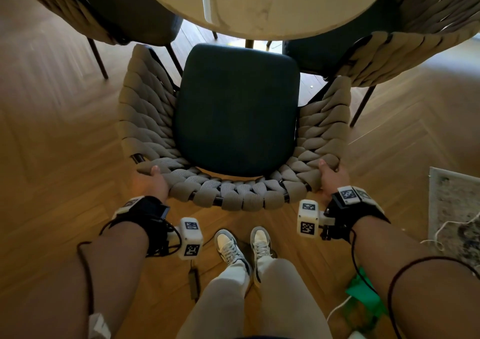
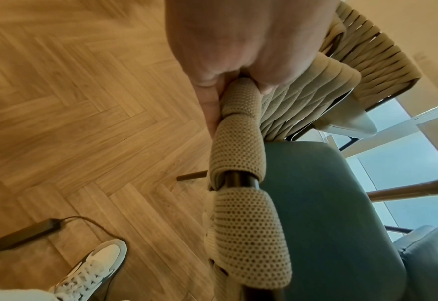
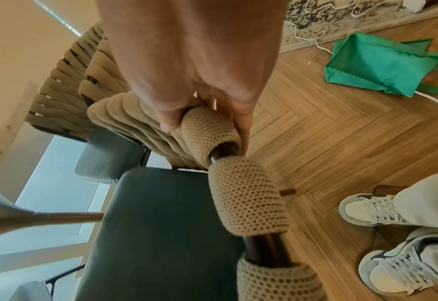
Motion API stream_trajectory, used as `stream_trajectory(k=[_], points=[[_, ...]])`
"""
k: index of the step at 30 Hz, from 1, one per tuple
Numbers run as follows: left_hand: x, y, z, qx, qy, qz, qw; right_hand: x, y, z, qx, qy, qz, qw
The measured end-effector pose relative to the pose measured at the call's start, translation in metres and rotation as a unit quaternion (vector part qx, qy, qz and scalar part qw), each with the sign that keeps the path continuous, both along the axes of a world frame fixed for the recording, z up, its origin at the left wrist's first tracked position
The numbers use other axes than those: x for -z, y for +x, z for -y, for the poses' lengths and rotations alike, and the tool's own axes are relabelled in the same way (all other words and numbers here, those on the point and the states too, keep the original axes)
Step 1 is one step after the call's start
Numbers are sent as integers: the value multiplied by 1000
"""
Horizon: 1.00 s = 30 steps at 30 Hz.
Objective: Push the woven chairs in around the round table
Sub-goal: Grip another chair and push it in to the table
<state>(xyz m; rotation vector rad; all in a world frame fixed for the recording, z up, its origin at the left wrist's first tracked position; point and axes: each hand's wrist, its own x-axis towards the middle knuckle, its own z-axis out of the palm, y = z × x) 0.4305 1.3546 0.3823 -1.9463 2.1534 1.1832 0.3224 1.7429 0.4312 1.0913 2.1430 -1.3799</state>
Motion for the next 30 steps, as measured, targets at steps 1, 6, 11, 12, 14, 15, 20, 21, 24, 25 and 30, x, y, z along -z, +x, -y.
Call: stream_trajectory(k=[1, 6, 11, 12, 14, 15, 20, 21, 24, 25, 30], points=[[0, -2, 2, 1, 13, -11, 1000, -1, -2, 0, 1, 2, 0, 1000], [-3, -4, 4, 5, 42, -27, 999, -4, -4, 3, -1, 21, 15, 1000], [-5, -11, 9, 18, 65, -51, 996, -4, -11, 5, 23, 13, -1, 1000], [-5, -11, 9, 15, 69, -49, 996, -3, -11, 6, 25, 10, -2, 1000], [-8, -12, 8, 13, 73, -46, 996, -3, -11, 7, 25, 13, -5, 1000], [-10, -13, 8, 16, 71, -41, 996, -2, -11, 6, 23, 18, -7, 1000], [-25, -16, 2, 17, 66, -34, 997, -1, -11, 6, 20, 27, 1, 999], [-25, -16, 2, 17, 73, -39, 996, 0, -10, 6, 21, 25, -1, 999], [-15, -10, 10, 9, 97, -55, 994, 0, -10, 6, 18, 27, 1, 999], [-11, -10, 12, 11, 100, -53, 994, 0, -10, 6, 18, 29, 2, 999], [-39, -12, -2, 7, 102, -56, 993, -4, -9, 11, 12, 49, 0, 999]])
